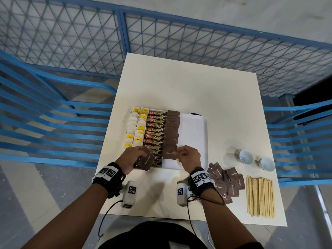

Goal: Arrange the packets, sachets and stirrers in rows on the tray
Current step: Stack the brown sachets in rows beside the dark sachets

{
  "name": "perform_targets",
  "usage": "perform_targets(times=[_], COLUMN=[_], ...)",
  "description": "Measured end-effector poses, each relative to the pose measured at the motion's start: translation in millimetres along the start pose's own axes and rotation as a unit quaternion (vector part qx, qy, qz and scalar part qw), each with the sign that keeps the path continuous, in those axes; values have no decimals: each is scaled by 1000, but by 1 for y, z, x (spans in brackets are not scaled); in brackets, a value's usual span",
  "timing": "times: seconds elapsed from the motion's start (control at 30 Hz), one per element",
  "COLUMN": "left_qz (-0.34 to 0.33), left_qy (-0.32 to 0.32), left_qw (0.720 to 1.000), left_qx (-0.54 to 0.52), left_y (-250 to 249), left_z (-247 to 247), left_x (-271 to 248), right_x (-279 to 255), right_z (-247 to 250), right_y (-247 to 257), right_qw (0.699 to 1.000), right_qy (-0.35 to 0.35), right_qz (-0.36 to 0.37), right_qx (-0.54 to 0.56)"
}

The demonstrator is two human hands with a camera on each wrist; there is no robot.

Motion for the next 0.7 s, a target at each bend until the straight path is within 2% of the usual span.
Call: perform_targets(times=[0.23,0.7], left_qz=[-1,-8], left_qy=[22,17], left_qw=[999,999], left_qx=[38,26], left_y=[3,2], left_z=[8,4], left_x=[2,1], right_x=[-9,-10], right_z=[-15,-17], right_y=[-6,-9], right_qw=[997,996], right_qy=[-28,-36], right_qz=[-24,-20], right_qx=[-72,-76])
Point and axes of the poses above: each hand's wrist, its own x-axis towards the middle knuckle, its own z-axis out of the back of the hand, y = z × x, the point moved 2 cm from there along x, towards the middle knuckle, and after that the axes turned 10 degrees about -x, right-handed, at the moved point
